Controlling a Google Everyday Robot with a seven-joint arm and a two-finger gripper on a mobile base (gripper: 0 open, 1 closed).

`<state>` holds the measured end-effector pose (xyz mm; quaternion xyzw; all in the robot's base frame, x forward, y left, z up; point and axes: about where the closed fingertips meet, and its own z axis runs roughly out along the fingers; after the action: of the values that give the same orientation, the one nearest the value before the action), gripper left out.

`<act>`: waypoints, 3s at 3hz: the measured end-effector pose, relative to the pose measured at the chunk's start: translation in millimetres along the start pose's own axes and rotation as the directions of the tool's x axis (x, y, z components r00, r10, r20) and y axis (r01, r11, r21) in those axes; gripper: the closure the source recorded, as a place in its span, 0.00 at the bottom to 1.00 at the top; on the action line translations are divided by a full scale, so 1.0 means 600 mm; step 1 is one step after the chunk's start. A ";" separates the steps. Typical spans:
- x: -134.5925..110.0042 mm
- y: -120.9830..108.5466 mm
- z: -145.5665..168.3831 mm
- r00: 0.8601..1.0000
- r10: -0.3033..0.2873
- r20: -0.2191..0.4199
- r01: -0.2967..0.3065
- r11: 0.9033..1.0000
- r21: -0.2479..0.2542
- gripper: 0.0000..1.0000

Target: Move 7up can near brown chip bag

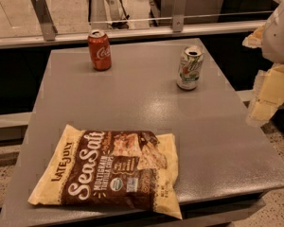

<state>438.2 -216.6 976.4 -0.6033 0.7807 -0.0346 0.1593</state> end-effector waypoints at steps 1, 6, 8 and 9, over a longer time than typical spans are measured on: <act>0.000 0.000 0.000 1.000 0.000 0.000 0.000 1.000 0.000 0.00; -0.035 -0.210 0.169 0.874 0.033 0.485 -0.096 0.990 0.106 0.00; -0.103 -0.262 0.224 0.732 0.059 0.679 -0.115 0.993 0.037 0.00; -0.121 -0.276 0.242 0.678 0.093 0.729 -0.125 0.992 -0.010 0.17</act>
Offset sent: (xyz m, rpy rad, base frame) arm 0.0212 -0.0026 -0.0169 0.0840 -0.0399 0.0011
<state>650.4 -172.0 894.6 -0.5165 0.6870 0.2013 0.4698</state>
